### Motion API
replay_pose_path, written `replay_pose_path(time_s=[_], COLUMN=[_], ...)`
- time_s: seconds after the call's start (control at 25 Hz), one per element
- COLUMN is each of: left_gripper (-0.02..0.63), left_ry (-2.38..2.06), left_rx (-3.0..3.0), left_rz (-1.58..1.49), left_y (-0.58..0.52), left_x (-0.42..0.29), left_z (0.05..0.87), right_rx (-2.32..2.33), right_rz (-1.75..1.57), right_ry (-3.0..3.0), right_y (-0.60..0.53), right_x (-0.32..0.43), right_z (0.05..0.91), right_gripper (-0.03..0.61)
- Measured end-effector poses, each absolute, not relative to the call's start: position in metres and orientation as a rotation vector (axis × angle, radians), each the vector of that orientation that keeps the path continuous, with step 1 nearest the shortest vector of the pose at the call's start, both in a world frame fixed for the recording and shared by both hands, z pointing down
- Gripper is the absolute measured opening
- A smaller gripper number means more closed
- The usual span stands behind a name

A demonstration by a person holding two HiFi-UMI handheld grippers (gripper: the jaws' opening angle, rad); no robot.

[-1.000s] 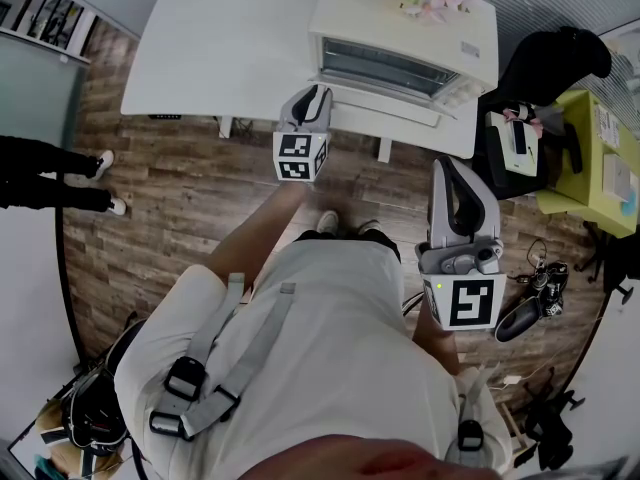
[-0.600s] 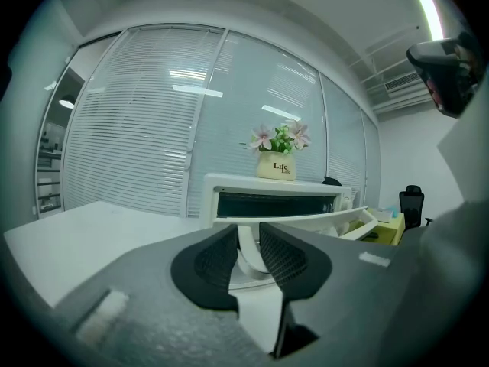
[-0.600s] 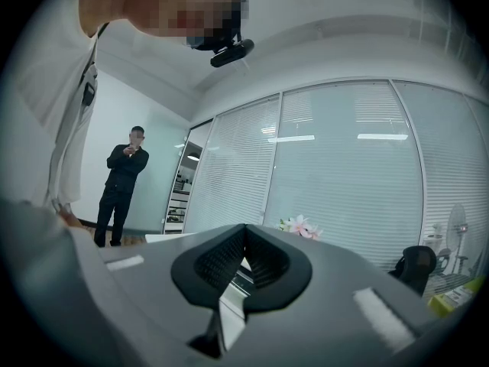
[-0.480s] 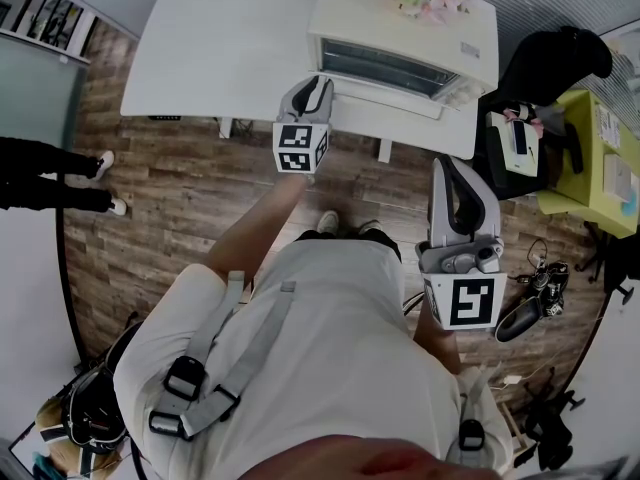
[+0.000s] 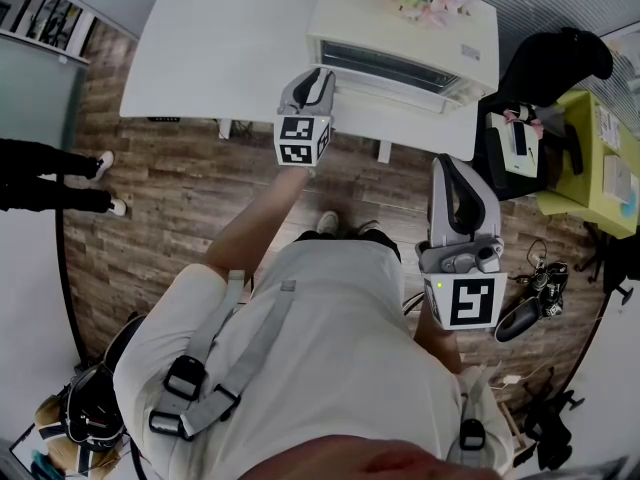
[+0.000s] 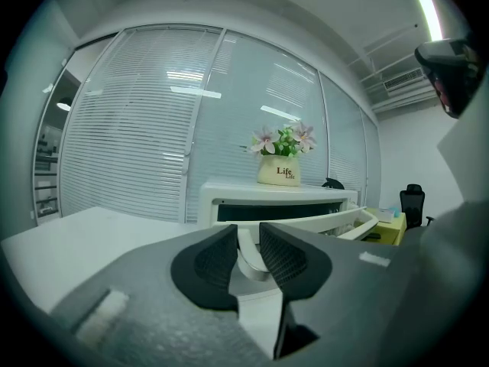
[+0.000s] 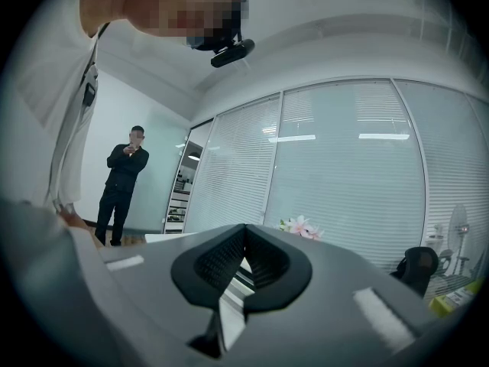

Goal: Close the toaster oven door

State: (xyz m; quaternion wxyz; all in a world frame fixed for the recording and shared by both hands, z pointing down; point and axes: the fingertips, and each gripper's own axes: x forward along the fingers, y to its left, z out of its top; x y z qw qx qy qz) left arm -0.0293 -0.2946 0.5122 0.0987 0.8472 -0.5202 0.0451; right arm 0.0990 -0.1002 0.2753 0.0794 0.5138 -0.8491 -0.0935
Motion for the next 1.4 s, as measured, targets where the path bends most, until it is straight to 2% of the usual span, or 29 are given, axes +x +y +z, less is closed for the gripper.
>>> replay_pose_path(time_s=[1.4], left_gripper=[0.101], left_ry=[-1.514], left_rx=[2.488], left_rz=[0.123], left_y=[-0.344], left_x=[-0.021], left_z=[0.493], right_rx=[1.565], right_rz=[-0.268], right_ry=[-2.523], right_y=[-0.103], right_x=[0.111], right_z=[0.276], right_gripper=[0.005])
